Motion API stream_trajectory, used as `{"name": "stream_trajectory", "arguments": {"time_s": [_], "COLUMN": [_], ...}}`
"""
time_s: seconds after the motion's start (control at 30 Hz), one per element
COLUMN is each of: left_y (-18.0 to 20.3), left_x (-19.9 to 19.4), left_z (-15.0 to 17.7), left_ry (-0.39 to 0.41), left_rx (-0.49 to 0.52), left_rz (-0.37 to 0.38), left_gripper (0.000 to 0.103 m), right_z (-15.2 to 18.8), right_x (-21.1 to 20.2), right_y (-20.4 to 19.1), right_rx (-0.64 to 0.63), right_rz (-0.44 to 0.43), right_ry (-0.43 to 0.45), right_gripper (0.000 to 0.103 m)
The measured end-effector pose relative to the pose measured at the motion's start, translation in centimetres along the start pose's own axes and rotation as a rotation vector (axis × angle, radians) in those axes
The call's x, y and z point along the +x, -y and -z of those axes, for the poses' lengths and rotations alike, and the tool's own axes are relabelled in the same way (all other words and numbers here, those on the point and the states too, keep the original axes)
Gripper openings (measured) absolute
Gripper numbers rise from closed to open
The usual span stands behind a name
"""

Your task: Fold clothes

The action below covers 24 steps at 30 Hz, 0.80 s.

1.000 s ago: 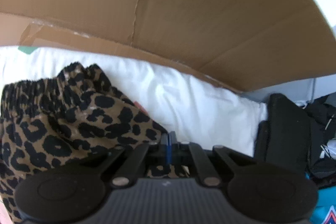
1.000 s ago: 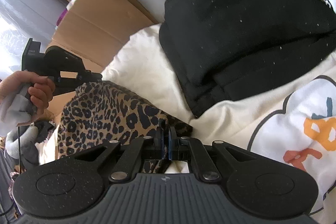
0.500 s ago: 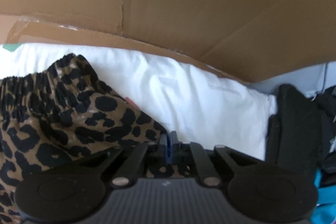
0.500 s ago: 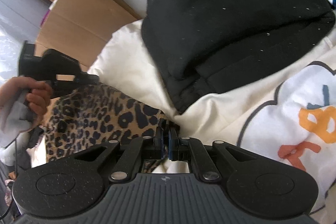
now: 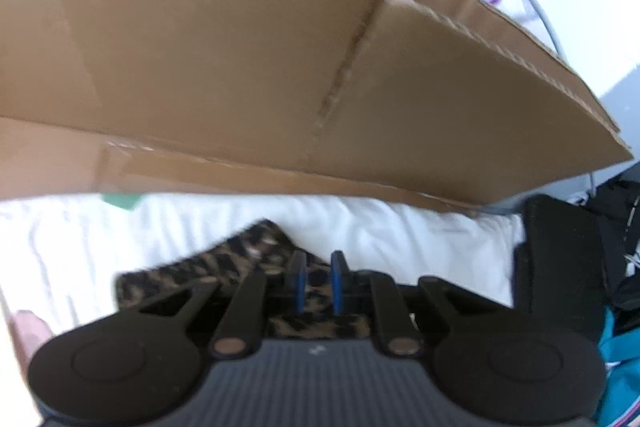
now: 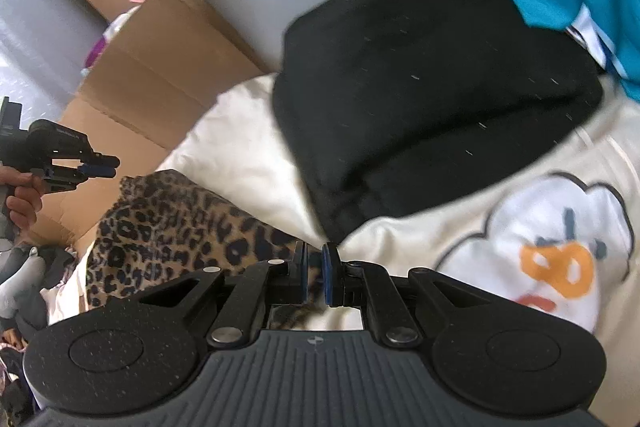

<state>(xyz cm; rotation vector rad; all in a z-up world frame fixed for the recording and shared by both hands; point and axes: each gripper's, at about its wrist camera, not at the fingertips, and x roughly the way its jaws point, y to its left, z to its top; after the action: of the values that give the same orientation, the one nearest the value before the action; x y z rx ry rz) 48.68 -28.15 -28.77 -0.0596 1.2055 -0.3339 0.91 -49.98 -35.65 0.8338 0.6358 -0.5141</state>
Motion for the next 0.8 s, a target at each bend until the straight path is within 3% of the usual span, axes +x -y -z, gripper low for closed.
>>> {"name": "stream_trajectory", "arguments": {"time_s": [0.3, 0.5, 0.8], "left_y": [-0.5, -0.3, 0.7], "left_x": [3.3, 5.8, 7.2], "left_z": [1.1, 1.4, 1.3], "left_ry": [-0.123, -0.101, -0.045], "left_rx": [0.074, 0.083, 0.11], "left_rz": [-0.014, -0.049, -0.055], "left_gripper": [0.013, 0.013, 0.013], "right_z": [0.1, 0.5, 0.6], "right_x": [2.6, 3.9, 4.1], "right_y": [-2.0, -1.7, -1.7], "right_rx": [-0.065, -0.104, -0.168], "right_rz": [-0.012, 0.044, 0.064], "right_ry": [-0.038, -0.097, -0.131], "right_gripper": [0.006, 0.009, 0.008]}}
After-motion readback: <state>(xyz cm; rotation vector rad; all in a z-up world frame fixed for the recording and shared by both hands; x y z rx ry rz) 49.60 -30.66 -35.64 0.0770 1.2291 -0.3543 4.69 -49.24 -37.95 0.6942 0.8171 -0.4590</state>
